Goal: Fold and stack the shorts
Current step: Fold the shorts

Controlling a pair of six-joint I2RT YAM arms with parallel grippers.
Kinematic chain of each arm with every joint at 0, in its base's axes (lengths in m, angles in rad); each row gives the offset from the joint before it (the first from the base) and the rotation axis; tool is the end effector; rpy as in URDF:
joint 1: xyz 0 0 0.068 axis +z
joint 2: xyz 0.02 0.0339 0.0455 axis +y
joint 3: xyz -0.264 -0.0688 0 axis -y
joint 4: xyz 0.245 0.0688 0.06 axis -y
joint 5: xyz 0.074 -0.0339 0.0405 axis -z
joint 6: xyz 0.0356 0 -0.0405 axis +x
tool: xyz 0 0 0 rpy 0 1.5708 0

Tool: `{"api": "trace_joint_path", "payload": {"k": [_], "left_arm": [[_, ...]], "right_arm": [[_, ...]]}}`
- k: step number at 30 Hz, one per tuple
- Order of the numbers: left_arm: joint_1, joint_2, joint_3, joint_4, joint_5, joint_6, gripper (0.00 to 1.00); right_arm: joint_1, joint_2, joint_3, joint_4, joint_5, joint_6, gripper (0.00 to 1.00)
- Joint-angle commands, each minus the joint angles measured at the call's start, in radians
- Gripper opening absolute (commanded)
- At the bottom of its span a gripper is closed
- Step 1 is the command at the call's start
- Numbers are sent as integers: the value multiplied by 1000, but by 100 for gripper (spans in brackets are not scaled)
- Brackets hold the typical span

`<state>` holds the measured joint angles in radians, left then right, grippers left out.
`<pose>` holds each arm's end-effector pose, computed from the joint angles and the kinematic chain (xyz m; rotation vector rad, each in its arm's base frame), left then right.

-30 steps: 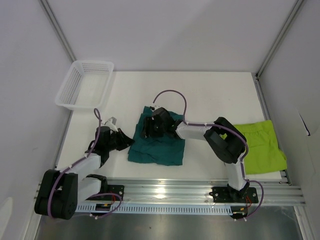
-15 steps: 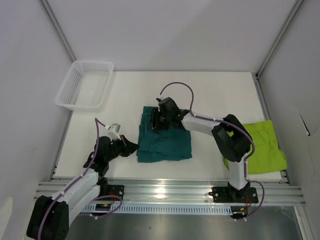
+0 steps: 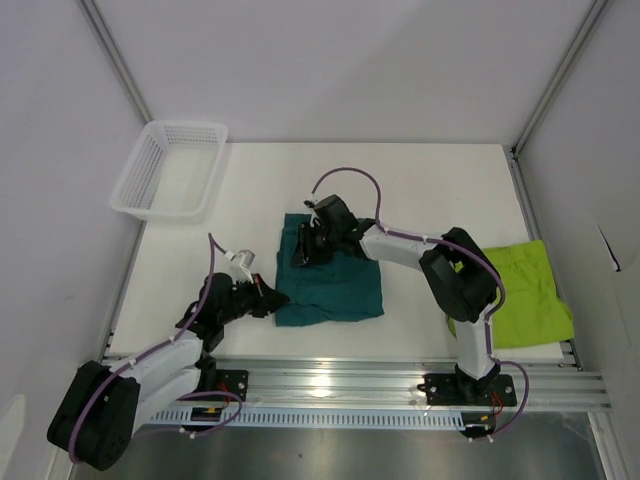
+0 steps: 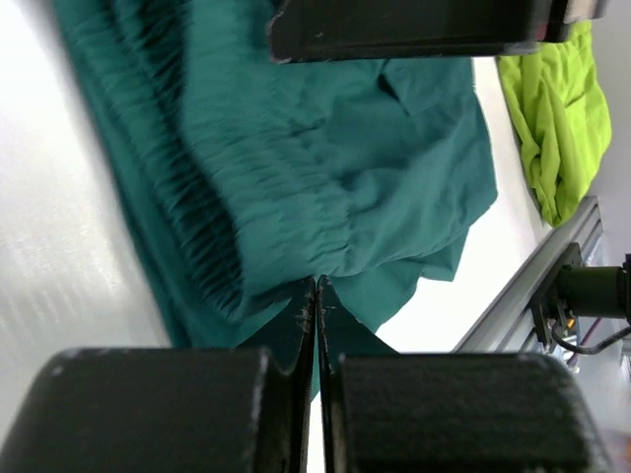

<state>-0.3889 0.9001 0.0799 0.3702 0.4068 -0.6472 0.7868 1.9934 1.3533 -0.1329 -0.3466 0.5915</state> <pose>0.1455 -0.0748 0.1357 -0.0009 2.1487 -1.0440 0.3004 0.3184 0.1810 -0.4350 2.5148 1.0260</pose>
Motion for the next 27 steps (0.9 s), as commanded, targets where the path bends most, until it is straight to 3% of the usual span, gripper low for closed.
{"api": "trace_joint_path", "payload": {"k": [1,3,4,5,8,14,15,17,21,27], "left_arm": [[-14,-1,0,72,33,0,0],[-15,-19,-2,69,41,1,0],[-15,-30,-3,38,29,3,0],[-15,-44,4,4,6,3,0],[1,-127,17,-92,-59,-18,0],[131,-308,57,-237,-33,-69,5],[162,-320,75,-257,-34,-72,7],[186,-346,102,-344,-71,-78,15],[237,-308,136,-401,-115,-89,33],[269,-115,144,-246,-76,-121,49]], "right_arm": [[-9,31,27,41,-100,8,32],[-24,42,14,76,-150,37,20],[-29,44,6,105,-164,47,4],[-32,45,4,116,-176,53,1],[-41,42,1,122,-199,54,0],[-66,12,-34,122,-250,34,0],[-67,10,-34,122,-253,28,1],[-69,-2,-42,121,-249,22,14],[-60,-31,-45,86,-175,13,56],[5,-93,-5,-39,70,-15,66]]}}
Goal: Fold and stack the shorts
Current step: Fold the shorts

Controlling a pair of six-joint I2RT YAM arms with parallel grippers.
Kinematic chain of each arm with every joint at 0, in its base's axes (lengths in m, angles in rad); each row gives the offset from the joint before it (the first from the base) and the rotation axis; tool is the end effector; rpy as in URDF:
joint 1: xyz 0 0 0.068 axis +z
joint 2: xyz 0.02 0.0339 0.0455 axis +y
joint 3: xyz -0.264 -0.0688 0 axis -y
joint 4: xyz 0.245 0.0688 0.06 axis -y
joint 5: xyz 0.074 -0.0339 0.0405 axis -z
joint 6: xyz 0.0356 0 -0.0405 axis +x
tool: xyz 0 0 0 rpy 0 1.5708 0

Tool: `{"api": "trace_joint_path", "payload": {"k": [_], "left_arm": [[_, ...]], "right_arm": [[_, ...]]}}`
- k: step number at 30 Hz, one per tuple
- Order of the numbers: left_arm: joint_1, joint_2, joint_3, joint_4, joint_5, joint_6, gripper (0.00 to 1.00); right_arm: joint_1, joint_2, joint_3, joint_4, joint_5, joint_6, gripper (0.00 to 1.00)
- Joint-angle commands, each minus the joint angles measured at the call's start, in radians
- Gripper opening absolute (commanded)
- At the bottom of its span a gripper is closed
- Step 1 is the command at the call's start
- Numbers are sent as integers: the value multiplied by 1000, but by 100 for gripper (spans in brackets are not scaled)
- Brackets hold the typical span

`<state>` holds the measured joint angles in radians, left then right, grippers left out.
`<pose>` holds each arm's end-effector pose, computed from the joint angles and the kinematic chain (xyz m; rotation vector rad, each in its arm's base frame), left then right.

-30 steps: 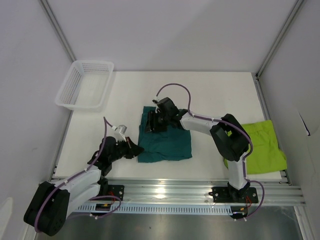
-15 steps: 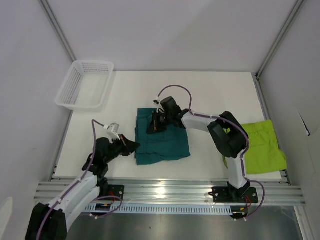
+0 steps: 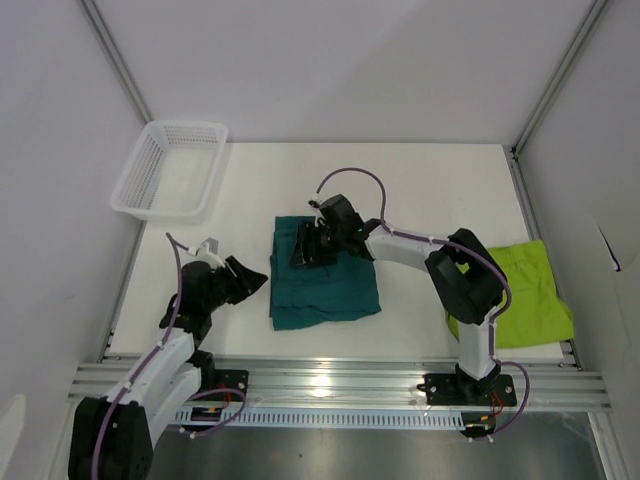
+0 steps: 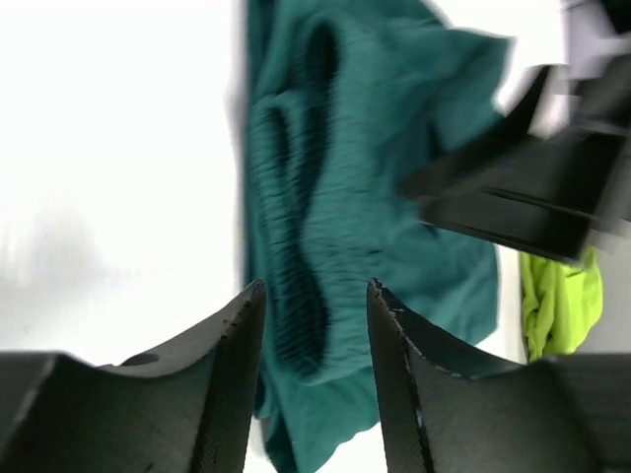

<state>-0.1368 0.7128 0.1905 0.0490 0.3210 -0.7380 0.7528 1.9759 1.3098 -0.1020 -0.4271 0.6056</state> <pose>0.1555 -0.0327 0.1668 -0.4277 2.0891 -0.8607 0.3039 0.3049 0.1780 -0.4215 2.5256 1.1100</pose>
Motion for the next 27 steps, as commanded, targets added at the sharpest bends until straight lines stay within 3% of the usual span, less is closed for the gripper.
{"api": "trace_joint_path", "payload": {"k": [1,9,14,17,18,19,25,27], "left_arm": [[20,98,29,101,15,-40,49],[25,287,58,256,59,-49,47],[23,237,49,232,115,-29,47],[14,162,55,154,110,-17,49],[11,137,53,91,105,-15,51],[6,90,52,65,102,-20,58],[-18,-107,-23,-93,89,-103,92],[-20,-154,-22,-139,79,-103,94]], "right_arm": [[42,-77,42,-79,175,-29,66],[45,-110,51,-96,218,-40,64],[-41,-161,64,-143,200,-84,61],[-82,-163,109,-220,257,-173,71],[-89,-163,136,-241,272,-194,85],[-105,-167,144,-257,306,-234,90],[-214,-170,146,-303,331,-305,93],[-269,-149,144,-298,297,-316,93]]}}
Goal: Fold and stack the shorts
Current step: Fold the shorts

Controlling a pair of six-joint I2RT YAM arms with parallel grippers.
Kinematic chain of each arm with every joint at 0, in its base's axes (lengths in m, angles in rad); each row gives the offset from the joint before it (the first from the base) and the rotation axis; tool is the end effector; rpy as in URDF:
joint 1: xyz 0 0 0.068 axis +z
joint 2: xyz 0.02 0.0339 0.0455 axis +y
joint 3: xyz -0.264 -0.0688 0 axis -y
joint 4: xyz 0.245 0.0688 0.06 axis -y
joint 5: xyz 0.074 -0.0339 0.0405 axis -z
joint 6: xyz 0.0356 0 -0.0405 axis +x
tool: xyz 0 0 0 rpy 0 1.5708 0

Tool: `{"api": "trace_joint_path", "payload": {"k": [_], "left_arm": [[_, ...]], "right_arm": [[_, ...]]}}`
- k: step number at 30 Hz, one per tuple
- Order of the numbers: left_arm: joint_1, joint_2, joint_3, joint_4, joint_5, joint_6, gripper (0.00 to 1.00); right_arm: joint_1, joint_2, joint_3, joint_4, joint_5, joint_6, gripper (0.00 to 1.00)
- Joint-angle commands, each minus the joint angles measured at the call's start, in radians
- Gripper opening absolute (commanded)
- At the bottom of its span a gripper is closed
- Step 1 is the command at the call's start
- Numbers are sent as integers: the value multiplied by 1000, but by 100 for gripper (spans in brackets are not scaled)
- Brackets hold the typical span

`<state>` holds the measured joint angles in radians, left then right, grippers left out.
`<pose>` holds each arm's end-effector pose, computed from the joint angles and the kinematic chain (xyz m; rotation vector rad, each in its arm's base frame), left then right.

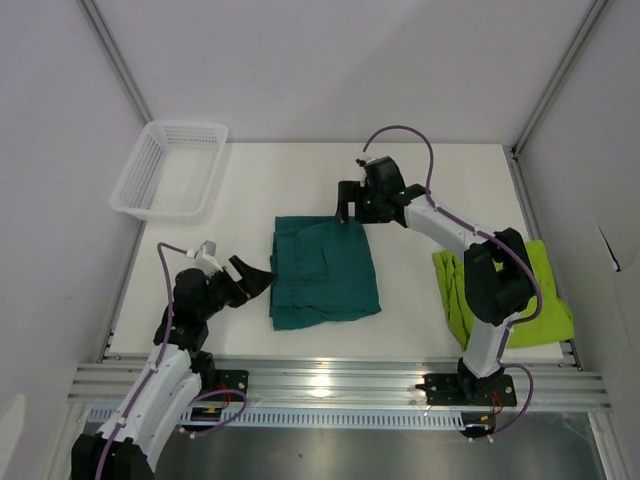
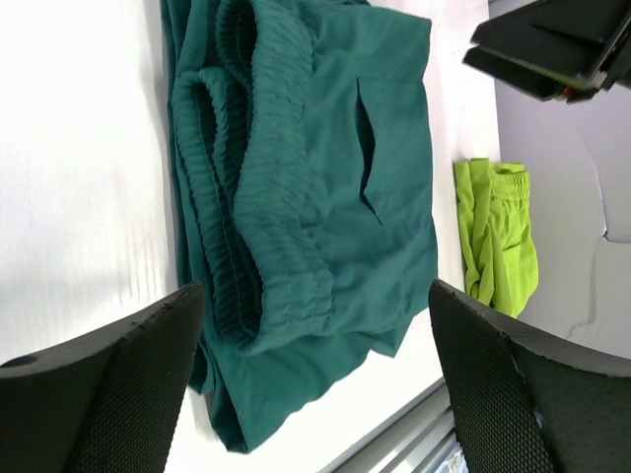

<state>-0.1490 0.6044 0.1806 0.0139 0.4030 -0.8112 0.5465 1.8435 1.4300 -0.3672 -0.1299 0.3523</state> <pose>0.1450 -0.0359 0.1749 -0.4113 2.0510 -1.0037 0.3540 0.2208 0.2473 -0.3001 2.4032 0.5804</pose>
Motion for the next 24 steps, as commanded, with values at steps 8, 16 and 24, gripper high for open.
{"api": "trace_joint_path", "payload": {"k": [8,16,24], "left_arm": [[-7,4,16,-123,20,-9,98],[-7,8,10,-112,19,-3,98],[-7,20,10,-104,23,4,98]], "right_arm": [[-134,135,47,14,-132,-98,87],[-143,229,27,138,-349,-50,77],[-187,257,-54,347,-415,123,2]]}}
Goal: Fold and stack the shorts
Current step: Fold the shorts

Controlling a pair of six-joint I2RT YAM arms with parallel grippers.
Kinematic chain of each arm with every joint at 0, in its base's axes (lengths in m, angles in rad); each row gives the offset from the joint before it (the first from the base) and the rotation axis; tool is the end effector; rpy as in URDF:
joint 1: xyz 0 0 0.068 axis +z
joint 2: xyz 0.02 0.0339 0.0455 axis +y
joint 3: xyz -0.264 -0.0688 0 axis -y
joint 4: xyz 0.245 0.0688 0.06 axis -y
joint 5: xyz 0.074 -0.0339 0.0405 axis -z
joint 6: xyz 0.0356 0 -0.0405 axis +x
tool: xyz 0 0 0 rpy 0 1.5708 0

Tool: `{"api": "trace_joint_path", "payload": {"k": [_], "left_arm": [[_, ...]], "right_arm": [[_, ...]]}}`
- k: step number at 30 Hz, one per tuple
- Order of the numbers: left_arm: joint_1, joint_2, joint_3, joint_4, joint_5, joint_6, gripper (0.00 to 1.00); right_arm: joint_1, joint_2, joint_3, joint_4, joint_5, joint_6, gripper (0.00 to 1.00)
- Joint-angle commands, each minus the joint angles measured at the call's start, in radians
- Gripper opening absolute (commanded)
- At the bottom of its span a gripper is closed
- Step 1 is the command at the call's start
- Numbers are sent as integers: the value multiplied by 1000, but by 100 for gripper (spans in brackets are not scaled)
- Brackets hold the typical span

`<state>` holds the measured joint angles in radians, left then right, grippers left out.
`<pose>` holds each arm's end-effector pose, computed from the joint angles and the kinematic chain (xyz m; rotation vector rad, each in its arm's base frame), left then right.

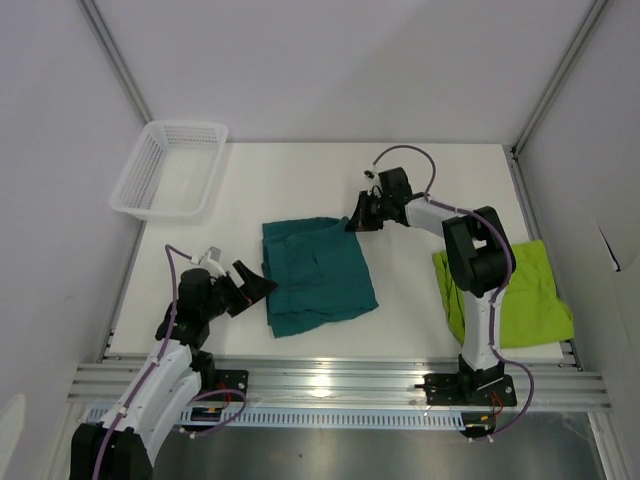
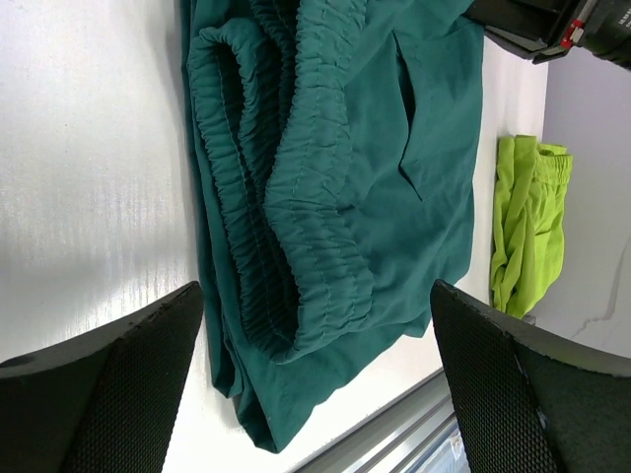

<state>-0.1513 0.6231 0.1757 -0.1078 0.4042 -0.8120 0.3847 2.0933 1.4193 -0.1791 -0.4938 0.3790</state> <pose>0.1394 -0.0354 0.1594 -0.4822 2.1891 -0.9785 0.4107 0.1845 0.1569 -0.2432 2.4962 0.9330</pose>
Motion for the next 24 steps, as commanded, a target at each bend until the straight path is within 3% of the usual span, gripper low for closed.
{"api": "trace_joint_path", "payload": {"k": [1,4,5,7,9,13,14,15,17,19,22,24], "left_arm": [[-5,3,13,25,22,4,98],[-5,12,7,43,22,-1,98],[-5,20,5,48,24,-3,98],[-5,29,13,53,24,-3,98],[-5,35,18,60,22,-3,98],[-5,61,15,91,13,-9,98],[-5,70,16,95,18,-9,98],[-5,87,16,102,21,-7,98],[-5,101,15,103,19,-3,98],[-4,118,16,102,18,5,99],[-4,133,33,79,-10,37,99],[-4,139,56,34,-28,53,99]], "right_arm": [[-35,-2,-58,202,-51,160,0],[-79,-80,-182,358,20,323,0],[-104,-125,-236,380,158,366,0],[-124,-220,-416,464,265,426,0],[-121,-344,-508,452,371,475,0],[-54,-513,-739,396,379,540,4],[-9,-548,-817,374,397,541,12],[113,-622,-851,321,426,549,17],[266,-692,-933,281,530,577,54],[438,-783,-948,178,578,615,82],[470,-939,-953,24,636,575,99],[441,-999,-929,-14,635,505,100]]}}
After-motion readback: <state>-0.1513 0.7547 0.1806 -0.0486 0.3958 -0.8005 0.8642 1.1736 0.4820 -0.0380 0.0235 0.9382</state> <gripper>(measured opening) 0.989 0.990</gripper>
